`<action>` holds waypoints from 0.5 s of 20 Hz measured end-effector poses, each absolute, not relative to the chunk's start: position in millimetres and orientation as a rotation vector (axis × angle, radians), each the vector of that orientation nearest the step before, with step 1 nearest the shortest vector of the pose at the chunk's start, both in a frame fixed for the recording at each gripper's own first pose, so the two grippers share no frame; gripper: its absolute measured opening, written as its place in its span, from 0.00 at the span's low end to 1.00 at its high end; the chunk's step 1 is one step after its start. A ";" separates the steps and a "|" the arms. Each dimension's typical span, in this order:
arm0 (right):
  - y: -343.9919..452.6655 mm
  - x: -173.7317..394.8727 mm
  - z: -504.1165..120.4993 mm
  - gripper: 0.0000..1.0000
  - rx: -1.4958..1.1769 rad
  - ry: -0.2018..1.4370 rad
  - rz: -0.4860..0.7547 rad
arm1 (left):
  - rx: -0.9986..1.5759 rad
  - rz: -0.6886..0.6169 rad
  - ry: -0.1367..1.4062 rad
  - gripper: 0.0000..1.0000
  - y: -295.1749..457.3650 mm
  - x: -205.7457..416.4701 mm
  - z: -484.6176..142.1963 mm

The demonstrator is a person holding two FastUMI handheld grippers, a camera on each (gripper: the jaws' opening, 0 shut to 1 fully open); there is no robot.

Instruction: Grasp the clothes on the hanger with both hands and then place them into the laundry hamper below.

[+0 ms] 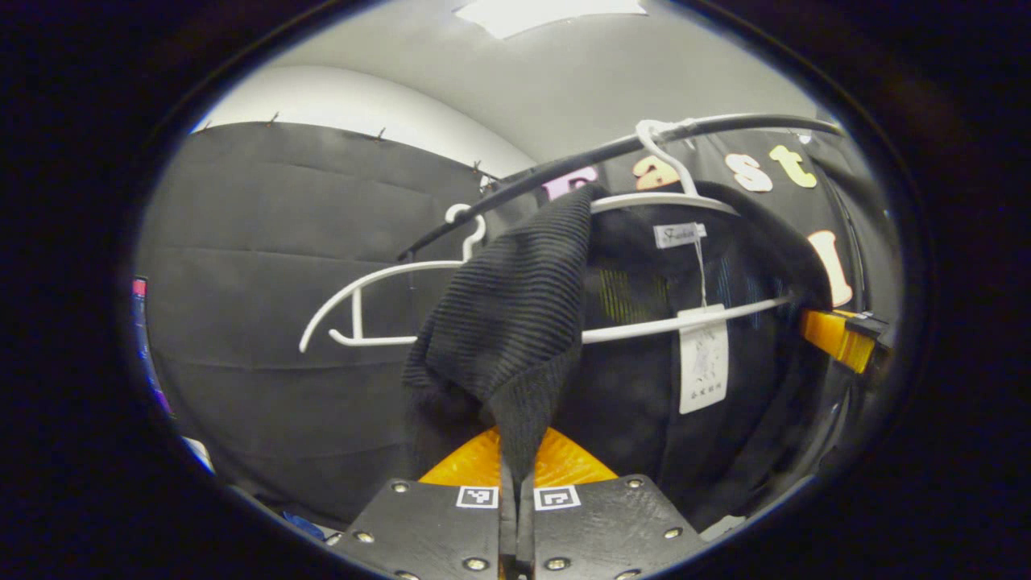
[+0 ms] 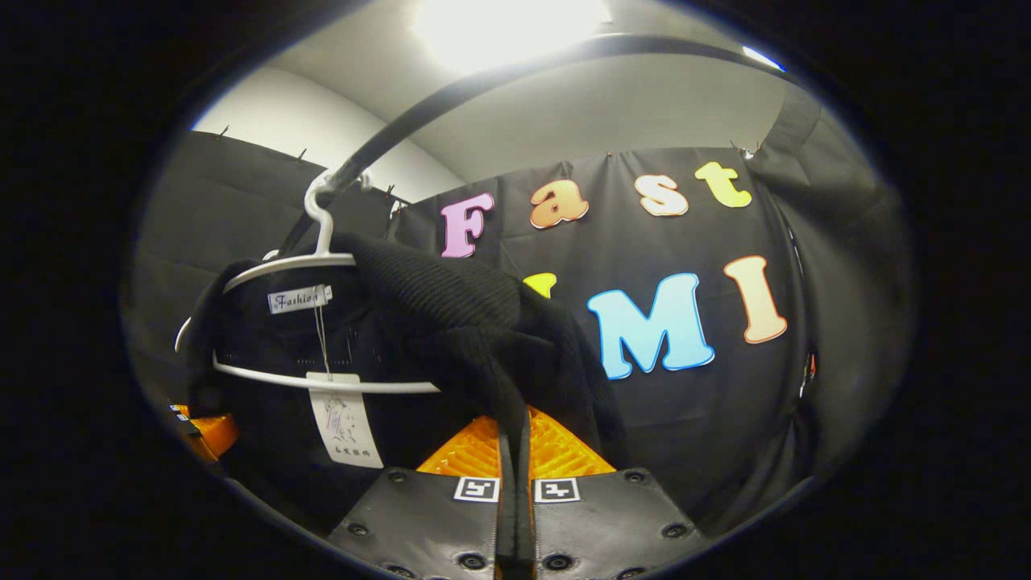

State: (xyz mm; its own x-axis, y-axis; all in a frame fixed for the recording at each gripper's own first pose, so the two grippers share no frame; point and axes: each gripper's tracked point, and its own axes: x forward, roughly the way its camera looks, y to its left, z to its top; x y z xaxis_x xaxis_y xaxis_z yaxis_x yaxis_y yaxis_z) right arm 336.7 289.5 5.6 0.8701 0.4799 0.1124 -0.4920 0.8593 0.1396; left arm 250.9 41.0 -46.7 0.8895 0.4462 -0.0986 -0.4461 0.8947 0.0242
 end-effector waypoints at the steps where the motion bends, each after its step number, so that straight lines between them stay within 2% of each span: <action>1: 282.9 336.3 11.8 0.00 0.166 -0.095 0.497 | 0.008 0.462 0.096 0.01 42.3 243.4 -40.9; 10: 250.0 349.3 53.5 0.02 0.137 -0.236 0.403 | 0.066 0.521 -0.035 0.02 92.8 191.9 42.5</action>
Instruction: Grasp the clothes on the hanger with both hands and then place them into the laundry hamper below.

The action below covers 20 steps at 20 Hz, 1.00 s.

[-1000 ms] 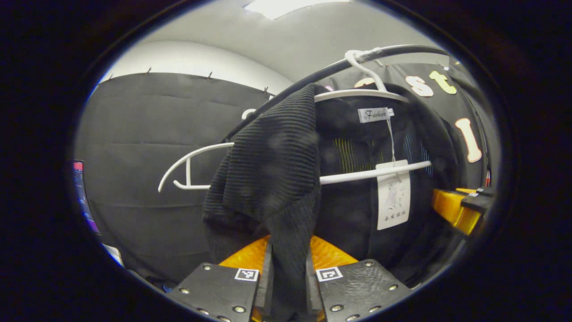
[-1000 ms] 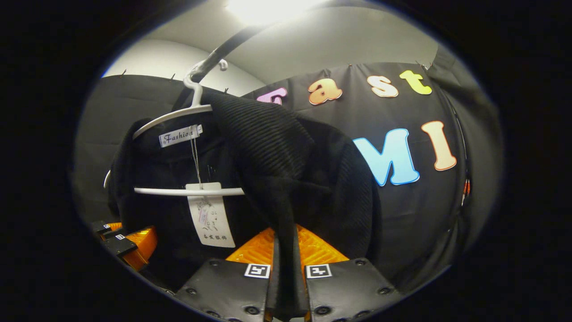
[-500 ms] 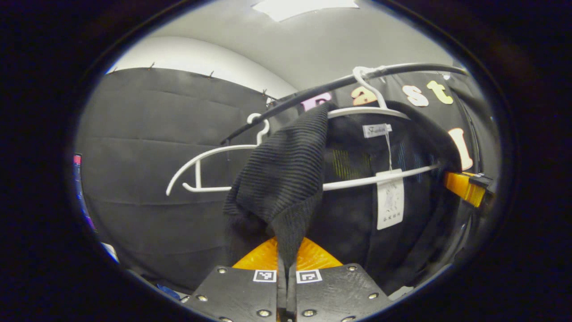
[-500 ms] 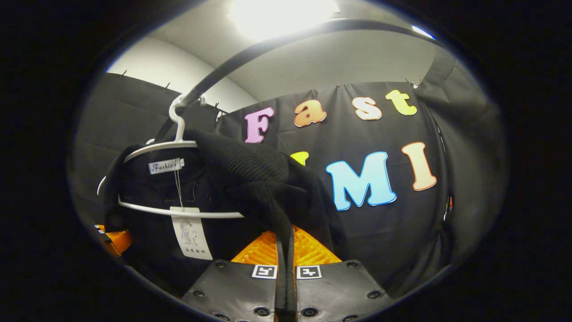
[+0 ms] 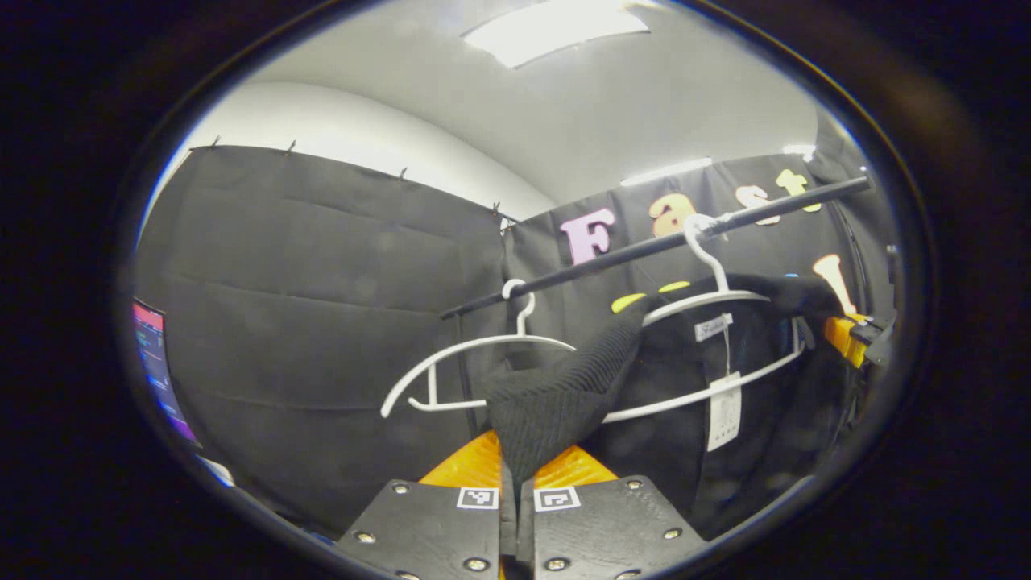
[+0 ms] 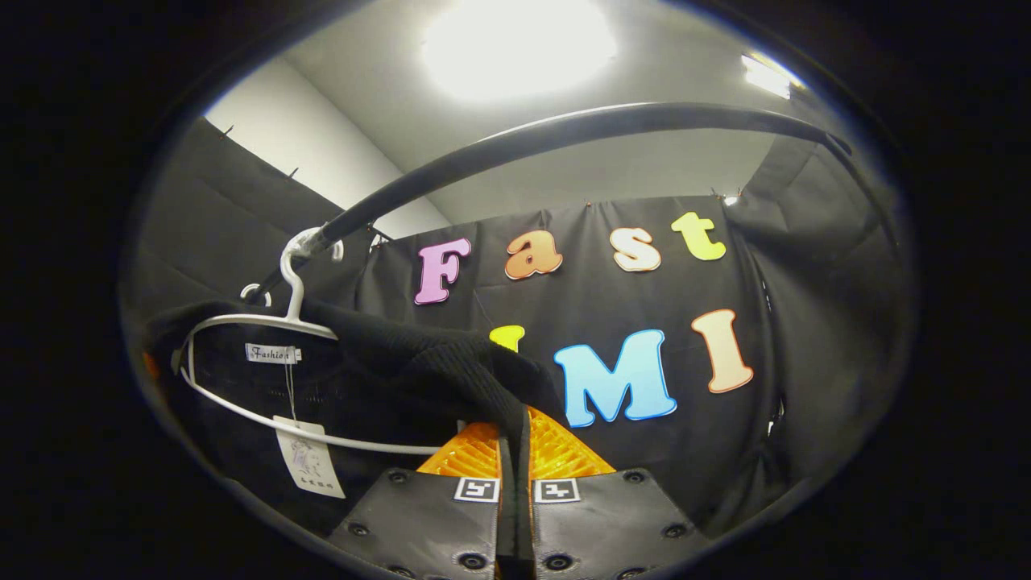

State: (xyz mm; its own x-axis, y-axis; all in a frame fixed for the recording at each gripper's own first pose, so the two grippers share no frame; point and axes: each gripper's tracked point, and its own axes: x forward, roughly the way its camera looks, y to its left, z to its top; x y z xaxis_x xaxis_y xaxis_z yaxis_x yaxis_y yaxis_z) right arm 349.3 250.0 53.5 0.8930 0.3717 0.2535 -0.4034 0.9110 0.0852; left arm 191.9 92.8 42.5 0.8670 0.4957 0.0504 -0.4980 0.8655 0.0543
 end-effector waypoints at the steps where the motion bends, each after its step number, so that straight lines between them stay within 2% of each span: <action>1: 248.2 350.8 57.2 0.02 0.131 -0.249 0.395 | 0.082 0.525 -0.048 0.02 100.4 190.0 49.6; 6: 242.1 366.7 63.9 0.02 0.110 -0.290 0.375 | 0.124 0.508 -0.097 0.02 124.1 199.5 74.7; 11: 242.0 382.5 57.0 0.02 0.101 -0.294 0.384 | 0.105 0.473 -0.078 0.02 147.5 224.5 70.2; 20: 244.4 401.0 31.7 0.02 0.126 -0.200 0.387 | 0.065 0.290 -0.015 0.02 161.8 272.0 34.8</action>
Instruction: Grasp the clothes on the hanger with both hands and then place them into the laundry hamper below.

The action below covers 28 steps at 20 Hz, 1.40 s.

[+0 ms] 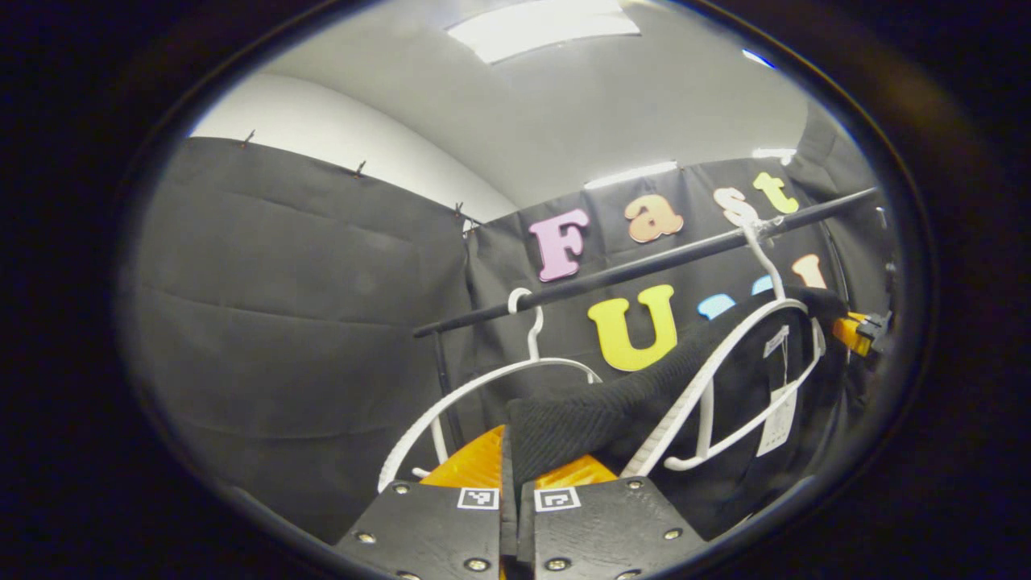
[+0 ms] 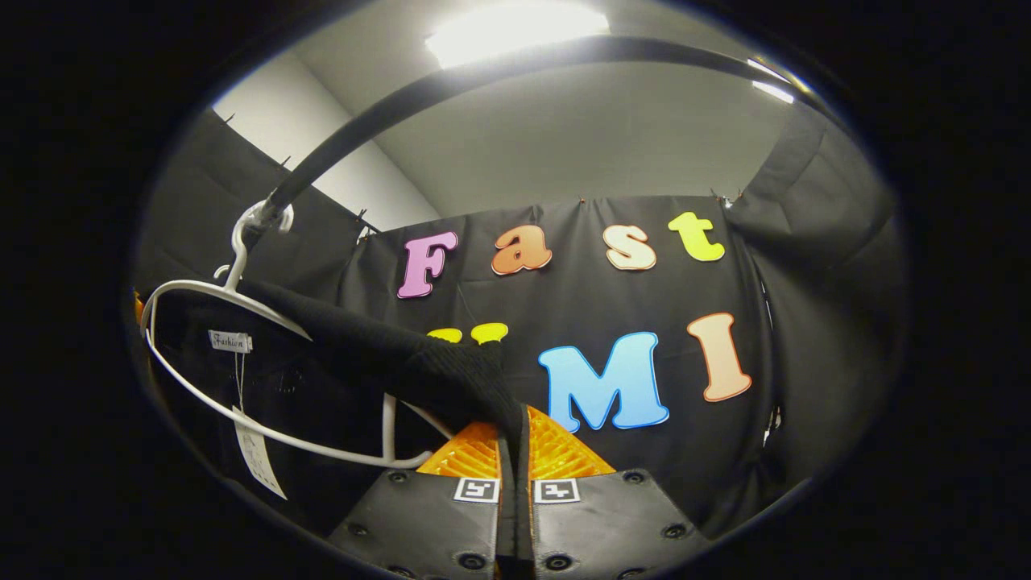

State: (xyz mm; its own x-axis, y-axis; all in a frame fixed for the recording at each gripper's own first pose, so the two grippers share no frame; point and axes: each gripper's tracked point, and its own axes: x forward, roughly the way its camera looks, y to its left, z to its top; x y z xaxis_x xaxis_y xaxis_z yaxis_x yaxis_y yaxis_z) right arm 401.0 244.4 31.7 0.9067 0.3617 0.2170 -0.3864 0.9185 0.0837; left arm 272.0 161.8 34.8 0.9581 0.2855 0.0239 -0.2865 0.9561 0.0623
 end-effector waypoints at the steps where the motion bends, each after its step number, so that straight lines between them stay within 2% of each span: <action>1: 246.1 404.2 27.2 0.02 0.129 -0.188 0.392 | 0.054 0.275 -0.001 0.02 161.4 278.1 26.7; 5: 249.6 400.8 12.9 0.00 0.117 -0.154 0.399 | 0.022 0.206 0.018 0.02 154.4 284.1 5.8; 9: 253.9 399.3 1.7 0.02 0.243 -0.057 0.425 | -0.036 0.137 0.077 0.01 147.4 291.8 -21.7; 17: 274.6 407.1 -39.0 0.00 0.223 0.060 0.454 | -0.038 0.103 0.140 0.01 134.3 281.8 -60.3; 28: 261.4 377.6 -77.1 0.02 0.158 0.138 0.430 | -0.048 0.075 0.226 0.01 112.9 272.6 -109.2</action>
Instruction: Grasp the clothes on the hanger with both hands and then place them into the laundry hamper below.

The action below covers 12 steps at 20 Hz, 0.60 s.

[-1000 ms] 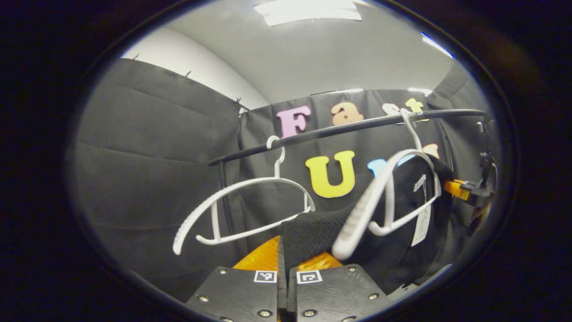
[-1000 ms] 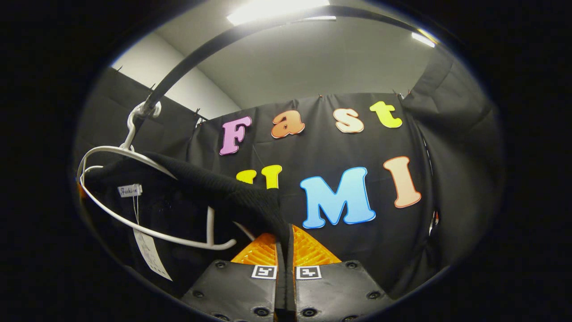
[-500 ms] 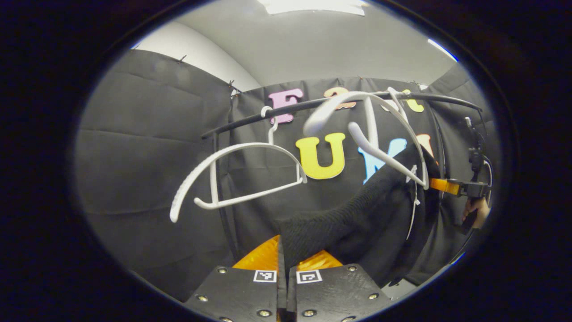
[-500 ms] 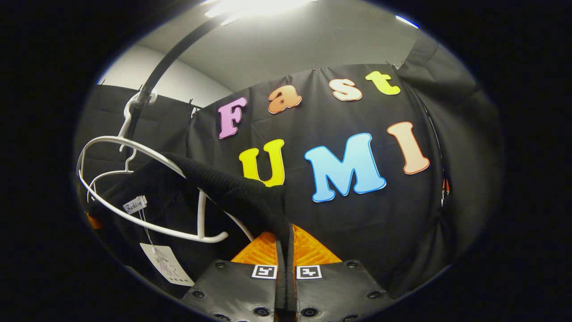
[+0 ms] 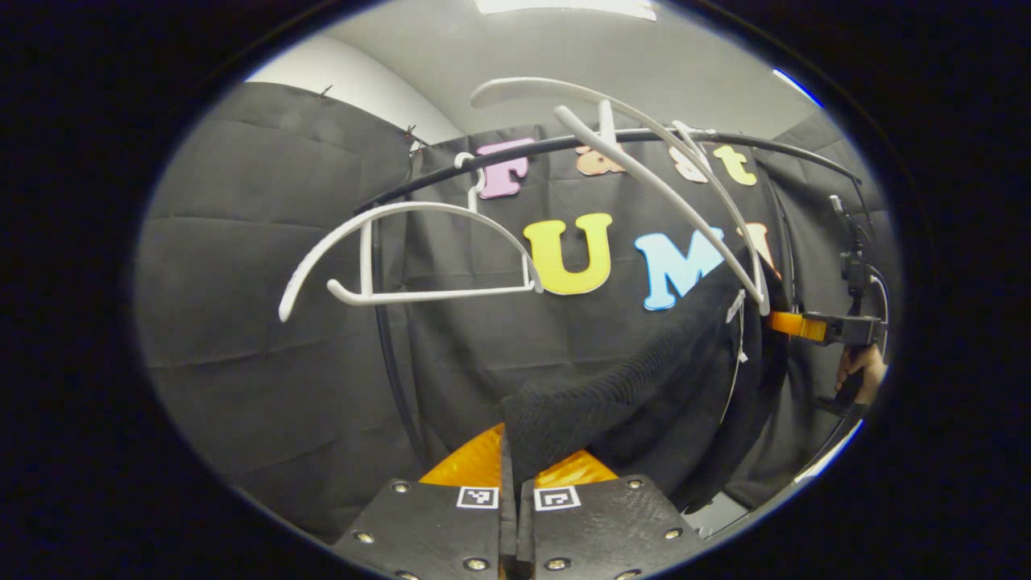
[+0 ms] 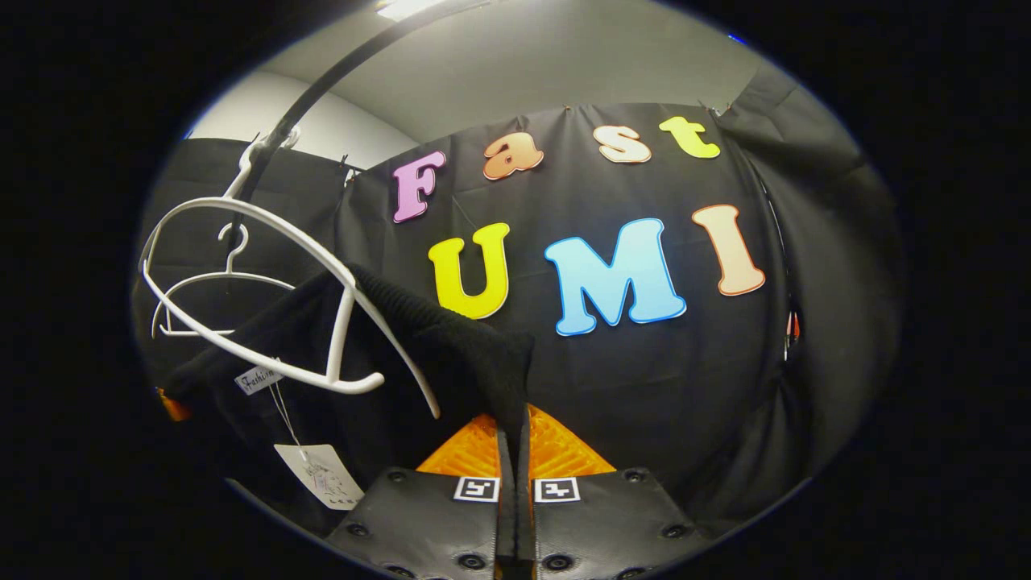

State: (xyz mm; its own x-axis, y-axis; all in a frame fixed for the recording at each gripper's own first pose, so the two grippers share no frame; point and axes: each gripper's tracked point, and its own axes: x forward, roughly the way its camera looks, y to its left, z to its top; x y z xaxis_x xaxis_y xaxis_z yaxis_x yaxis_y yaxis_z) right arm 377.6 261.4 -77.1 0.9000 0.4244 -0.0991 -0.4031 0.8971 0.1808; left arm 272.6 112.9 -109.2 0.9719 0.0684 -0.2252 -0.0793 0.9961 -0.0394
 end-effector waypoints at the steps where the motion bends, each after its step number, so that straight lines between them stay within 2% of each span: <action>1: 258.7 372.9 -78.8 0.02 0.144 0.136 0.427 | -0.053 0.075 0.231 0.01 109.1 272.9 -112.7; 7: 250.8 347.8 -88.7 0.02 0.096 0.152 0.413 | -0.113 0.092 0.263 0.00 81.8 288.3 -136.4; 12: 246.0 315.9 -107.9 0.02 0.093 0.201 0.419 | -0.096 0.051 0.295 0.01 71.8 282.7 -141.2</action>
